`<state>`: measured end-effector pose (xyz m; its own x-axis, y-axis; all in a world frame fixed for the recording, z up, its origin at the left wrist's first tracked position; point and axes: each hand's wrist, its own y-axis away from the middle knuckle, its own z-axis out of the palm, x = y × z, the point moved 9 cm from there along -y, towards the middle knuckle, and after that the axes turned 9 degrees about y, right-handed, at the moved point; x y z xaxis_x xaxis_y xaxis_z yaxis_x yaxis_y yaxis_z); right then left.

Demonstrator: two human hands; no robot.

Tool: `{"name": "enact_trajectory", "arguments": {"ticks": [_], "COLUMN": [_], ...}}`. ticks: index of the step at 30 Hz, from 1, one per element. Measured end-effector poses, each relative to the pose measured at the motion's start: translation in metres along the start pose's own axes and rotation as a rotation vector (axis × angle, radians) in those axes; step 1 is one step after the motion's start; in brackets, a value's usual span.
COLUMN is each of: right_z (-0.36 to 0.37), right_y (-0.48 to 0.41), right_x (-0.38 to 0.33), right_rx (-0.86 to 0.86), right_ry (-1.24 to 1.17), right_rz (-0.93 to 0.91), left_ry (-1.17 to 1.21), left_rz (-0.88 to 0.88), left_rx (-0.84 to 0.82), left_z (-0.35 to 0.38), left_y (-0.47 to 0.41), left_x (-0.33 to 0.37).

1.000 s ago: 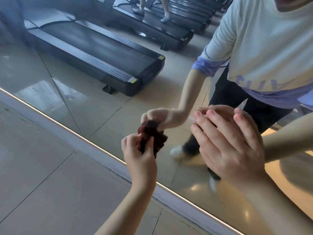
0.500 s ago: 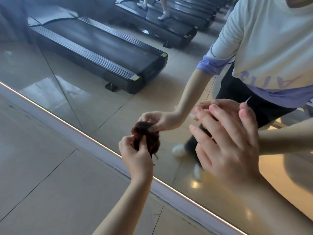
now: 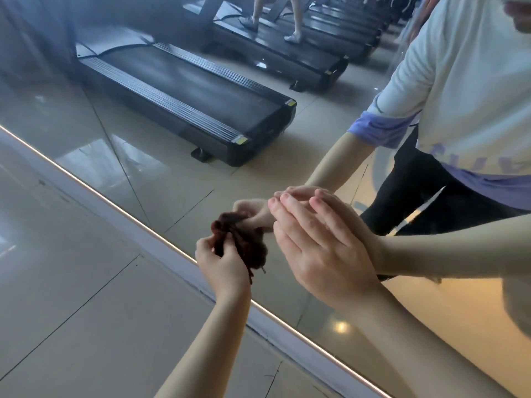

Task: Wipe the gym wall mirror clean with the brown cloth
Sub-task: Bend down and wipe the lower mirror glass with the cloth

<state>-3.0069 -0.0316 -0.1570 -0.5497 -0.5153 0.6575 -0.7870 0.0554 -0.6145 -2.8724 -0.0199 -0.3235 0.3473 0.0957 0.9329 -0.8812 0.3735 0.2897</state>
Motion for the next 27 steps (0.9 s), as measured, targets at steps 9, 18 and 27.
{"name": "enact_trajectory", "arguments": {"ticks": [9,18,27], "right_z": [0.002,0.002,0.004], "right_y": [0.003,0.003,0.003], "right_x": [-0.006,-0.007,-0.005], "right_rx": [0.056,0.056,0.041], "right_ry": [0.056,0.053,0.043], "right_rz": [-0.032,-0.028,-0.022], "left_ry": [-0.002,-0.039,0.065], "left_rz": [0.140,0.009,-0.100], "left_rx": [-0.158,-0.087,-0.030], "left_z": [0.008,-0.004,-0.006], "left_y": [0.023,-0.017,-0.030], "left_x": [-0.015,-0.018,-0.013]}}
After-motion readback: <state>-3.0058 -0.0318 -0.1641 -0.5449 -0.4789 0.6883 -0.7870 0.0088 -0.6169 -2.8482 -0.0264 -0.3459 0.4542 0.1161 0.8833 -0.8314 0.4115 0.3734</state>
